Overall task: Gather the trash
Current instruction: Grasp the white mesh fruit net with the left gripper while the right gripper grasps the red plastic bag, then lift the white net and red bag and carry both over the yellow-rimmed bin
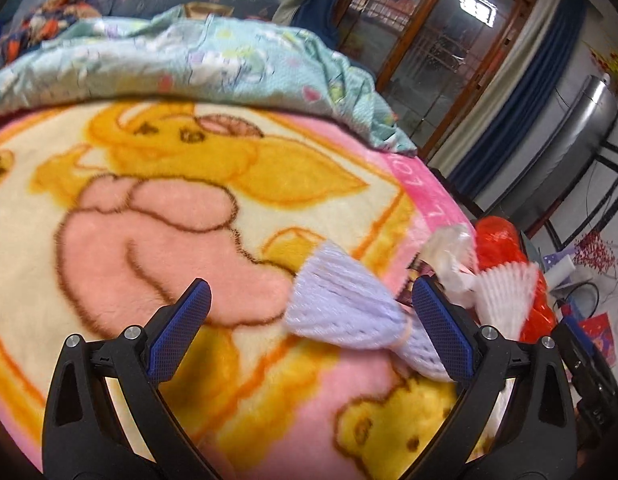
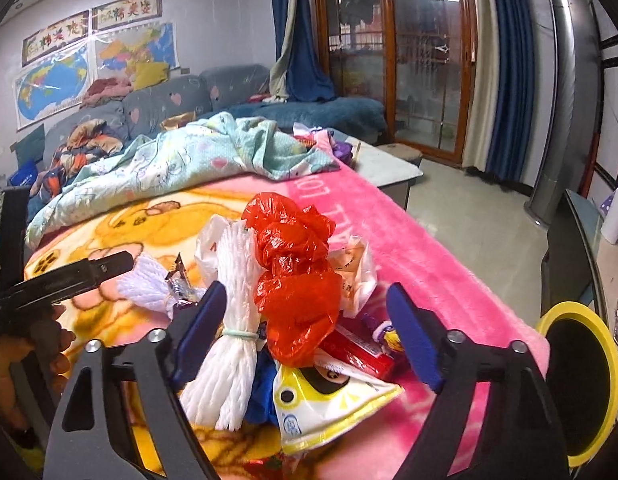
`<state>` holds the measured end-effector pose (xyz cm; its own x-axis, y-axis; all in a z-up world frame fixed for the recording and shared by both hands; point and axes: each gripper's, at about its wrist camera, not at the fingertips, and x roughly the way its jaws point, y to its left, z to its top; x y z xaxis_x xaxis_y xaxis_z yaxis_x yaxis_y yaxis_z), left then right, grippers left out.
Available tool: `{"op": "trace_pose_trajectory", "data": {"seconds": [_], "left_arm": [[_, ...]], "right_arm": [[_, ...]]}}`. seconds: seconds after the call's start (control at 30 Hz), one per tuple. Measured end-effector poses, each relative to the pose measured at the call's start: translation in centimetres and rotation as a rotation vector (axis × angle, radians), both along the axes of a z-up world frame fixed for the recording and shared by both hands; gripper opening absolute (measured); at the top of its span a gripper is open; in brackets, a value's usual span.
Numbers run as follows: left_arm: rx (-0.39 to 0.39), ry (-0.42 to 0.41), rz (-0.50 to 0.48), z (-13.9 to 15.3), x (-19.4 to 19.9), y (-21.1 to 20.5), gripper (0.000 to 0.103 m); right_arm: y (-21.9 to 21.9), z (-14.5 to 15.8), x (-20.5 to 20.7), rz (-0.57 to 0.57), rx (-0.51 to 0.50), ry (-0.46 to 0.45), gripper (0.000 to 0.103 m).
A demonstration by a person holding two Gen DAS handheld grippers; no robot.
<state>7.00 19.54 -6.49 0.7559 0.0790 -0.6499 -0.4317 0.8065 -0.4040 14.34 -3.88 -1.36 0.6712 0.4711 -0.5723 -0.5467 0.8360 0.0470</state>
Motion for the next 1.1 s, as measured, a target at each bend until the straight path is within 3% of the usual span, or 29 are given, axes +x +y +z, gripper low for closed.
{"op": "trace_pose_trajectory", "data": {"seconds": [0.13, 0.23, 0.3, 0.37, 0.43, 0.5, 0.6, 0.73, 0.93, 1.1], "left_arm": [[-0.097, 0.003, -0.011, -1.3, 0.8, 0.8, 0.09], [-0.143, -0.005, -0.031, -1.9, 1.0, 0.7, 0.08], [-0.164, -0.015, -0.047, -2.0, 0.9, 0.4, 0.078], [-0.194, -0.028, -0.062, -1.9, 0.9, 0.3, 0.067], [-0.232, -0.029, -0.069, -2.0, 0.8, 0.4, 0.063], [-0.248, -0.026, -0.072, -2.1, 0.6, 0.4, 0.047], [-0.275, -0.022, -0.071, -2.3, 0.5, 0.7, 0.028], [-0.316, -0.036, -0.073, -2.3, -0.2, 1.2, 0.021], [-0.264, -0.1, -0.041, 0.0, -2.2, 2.0, 0.013], [-0.14, -0.162, -0.015, 3.5, -4.0, 1.8, 0.011]], "right_arm": [[0.5, -0.5, 0.7, 0.007, 0.01, 0.024, 0.069], [0.5, -0.8, 1.1, 0.015, 0.014, 0.042, 0.06], [0.4, -1.1, 1.4, 0.018, 0.01, 0.067, 0.048], [0.4, -1.5, 1.6, 0.023, 0.009, 0.086, 0.038], [0.3, -1.6, 1.5, 0.023, 0.011, 0.093, 0.031], [0.0, -1.7, 1.3, 0.024, 0.019, 0.094, 0.023], [-0.2, -1.5, 1.1, 0.025, 0.035, 0.089, 0.018], [-0.6, -1.1, 0.5, 0.025, 0.052, 0.075, 0.016], [-1.0, -0.4, -0.2, 0.028, 0.068, 0.054, 0.013], [-1.3, 0.4, -0.8, 0.034, 0.088, 0.033, 0.011]]}}
